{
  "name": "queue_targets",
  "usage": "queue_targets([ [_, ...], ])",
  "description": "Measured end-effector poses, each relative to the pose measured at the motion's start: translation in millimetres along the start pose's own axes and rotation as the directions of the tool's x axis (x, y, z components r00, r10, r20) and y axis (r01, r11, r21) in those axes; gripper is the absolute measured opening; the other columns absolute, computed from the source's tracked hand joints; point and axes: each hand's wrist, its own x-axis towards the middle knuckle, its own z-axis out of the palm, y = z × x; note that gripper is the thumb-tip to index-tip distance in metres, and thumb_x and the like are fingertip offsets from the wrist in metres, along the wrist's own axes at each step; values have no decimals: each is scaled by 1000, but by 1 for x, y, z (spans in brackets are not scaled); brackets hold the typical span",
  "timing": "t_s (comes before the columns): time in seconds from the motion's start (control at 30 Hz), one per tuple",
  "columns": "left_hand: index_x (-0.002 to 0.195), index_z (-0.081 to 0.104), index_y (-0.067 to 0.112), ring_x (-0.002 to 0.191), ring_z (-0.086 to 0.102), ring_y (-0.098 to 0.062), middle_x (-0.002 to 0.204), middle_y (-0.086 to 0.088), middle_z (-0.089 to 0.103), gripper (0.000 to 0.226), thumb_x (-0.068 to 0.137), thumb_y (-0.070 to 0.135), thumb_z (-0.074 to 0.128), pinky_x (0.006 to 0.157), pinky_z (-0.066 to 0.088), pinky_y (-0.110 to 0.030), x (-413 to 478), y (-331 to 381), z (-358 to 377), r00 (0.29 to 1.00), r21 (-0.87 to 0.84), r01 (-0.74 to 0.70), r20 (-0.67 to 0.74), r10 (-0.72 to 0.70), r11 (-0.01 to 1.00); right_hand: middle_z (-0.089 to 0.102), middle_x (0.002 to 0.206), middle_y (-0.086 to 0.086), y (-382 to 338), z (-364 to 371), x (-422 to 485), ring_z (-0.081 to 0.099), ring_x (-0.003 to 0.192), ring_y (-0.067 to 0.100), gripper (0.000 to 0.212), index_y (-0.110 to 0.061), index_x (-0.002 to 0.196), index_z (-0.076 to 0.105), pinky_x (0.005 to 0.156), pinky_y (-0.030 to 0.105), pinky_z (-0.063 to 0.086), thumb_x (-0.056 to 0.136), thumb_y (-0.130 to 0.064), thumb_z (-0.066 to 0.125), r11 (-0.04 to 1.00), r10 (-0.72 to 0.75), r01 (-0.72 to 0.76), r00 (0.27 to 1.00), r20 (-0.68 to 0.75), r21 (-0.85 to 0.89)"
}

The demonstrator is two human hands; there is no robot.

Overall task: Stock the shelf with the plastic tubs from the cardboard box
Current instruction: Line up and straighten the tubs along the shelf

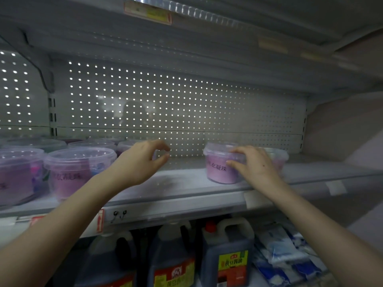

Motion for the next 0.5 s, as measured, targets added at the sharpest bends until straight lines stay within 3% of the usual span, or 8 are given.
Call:
queue_targets([
  [0.13, 116, 58, 28, 104, 57, -19, 116, 2, 61, 29, 91, 40, 49, 87, 48, -43, 4, -5, 4, 1000, 8, 27, -5, -27, 1000, 65, 113, 1, -3, 8, 11, 58, 103, 19, 30, -18, 113, 64, 94, 33, 44, 84, -21, 69, 972, -96, 66, 988, 123, 227],
  [0.2, 120, 57, 24, 109, 56, -20, 121, 1, 60, 31, 92, 35, 50, 92, 47, -42, 7, -8, 7, 999, 1, 44, -9, -44, 999, 62, 105, 1, -9, 17, 19, 56, 97, 18, 25, -17, 112, 61, 88, 33, 45, 87, -18, 65, 962, -145, 93, 971, 190, 255],
  [0.3, 129, 51, 16, 120, 50, -23, 133, -4, 53, 39, 91, 26, 52, 99, 40, -34, 11, -13, 14, 997, 30, 82, 10, -82, 996, 54, 99, -2, -17, 30, 35, 50, 95, 16, 30, -13, 118, 53, 80, 27, 37, 91, -22, 60, 972, -186, 130, 937, 297, 196],
  [0.4, 136, 42, 12, 125, 45, -30, 141, -9, 43, 48, 91, 23, 51, 101, 35, -34, 16, -18, 20, 991, 112, 121, 48, -127, 986, 55, 121, 3, -26, 35, 54, 50, 112, 20, 48, -14, 125, 50, 92, 33, 40, 87, -40, 62, 987, -159, 131, 903, 399, 97],
  [0.5, 140, 36, 10, 127, 41, -32, 144, -10, 37, 52, 92, 26, 50, 103, 33, -35, 20, -19, 23, 985, 180, 140, 80, -156, 974, 59, 119, 7, -35, 44, 74, 55, 107, 25, 50, -8, 117, 57, 90, 36, 45, 85, -45, 62, 990, -142, 137, 893, 428, 42],
])
